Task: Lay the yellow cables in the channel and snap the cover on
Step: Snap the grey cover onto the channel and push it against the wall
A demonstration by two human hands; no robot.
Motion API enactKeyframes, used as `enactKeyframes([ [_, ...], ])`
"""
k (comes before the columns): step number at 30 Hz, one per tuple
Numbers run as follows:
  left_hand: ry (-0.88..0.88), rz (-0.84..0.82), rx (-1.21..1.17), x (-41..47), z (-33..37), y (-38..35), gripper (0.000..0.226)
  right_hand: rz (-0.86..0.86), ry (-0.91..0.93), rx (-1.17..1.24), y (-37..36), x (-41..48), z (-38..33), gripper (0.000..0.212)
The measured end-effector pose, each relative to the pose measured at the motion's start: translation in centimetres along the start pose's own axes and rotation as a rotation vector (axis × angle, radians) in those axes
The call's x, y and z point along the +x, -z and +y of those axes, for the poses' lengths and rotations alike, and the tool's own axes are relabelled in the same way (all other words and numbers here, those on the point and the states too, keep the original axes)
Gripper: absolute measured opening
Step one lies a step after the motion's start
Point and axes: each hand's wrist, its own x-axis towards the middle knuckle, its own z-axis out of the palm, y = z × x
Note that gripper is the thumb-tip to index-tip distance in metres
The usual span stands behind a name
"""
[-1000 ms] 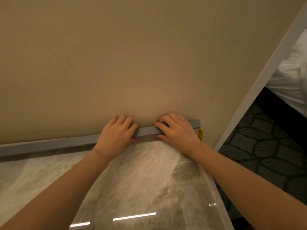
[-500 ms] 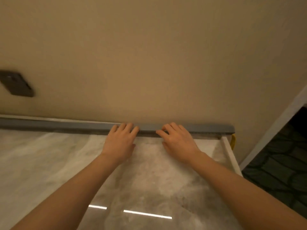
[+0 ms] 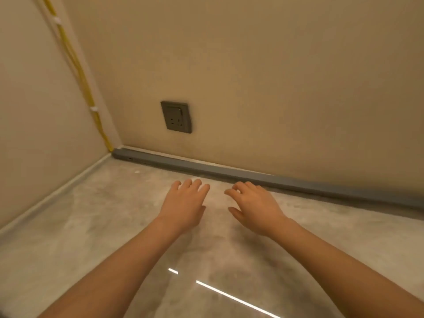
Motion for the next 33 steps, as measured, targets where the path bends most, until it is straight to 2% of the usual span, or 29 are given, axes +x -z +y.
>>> enactKeyframes([
  [10, -0.035, -0.034, -0.086, -2.5, -17.5, -3.6, 0.049, -0.031, -0.137, 0.100, -1.7, 10.6, -12.0, 0.040],
  [15, -0.005, -0.052, -0.185, -3.5, -20.6, -5.1, 0.050, -0.096, -0.207, 0.165, -2.7, 12.5, -14.8, 0.033],
  [23, 0.110, -0.039, -0.290, -3.5, -23.6, -7.2, 0.050, -0.165, -0.188, 0.229, -4.7, 15.6, -15.9, 0.026],
  [29, 0.125, -0.152, -0.316, -1.6, -27.6, -9.2, 0.055, -0.157, -0.201, 0.260, -7.4, 19.3, -17.3, 0.027],
  [33, 0.296, -0.165, -0.634, 1.1, -32.4, -10.0, 0.059, -0.055, -0.218, 0.237, -8.9, 24.4, -18.1, 0.035],
])
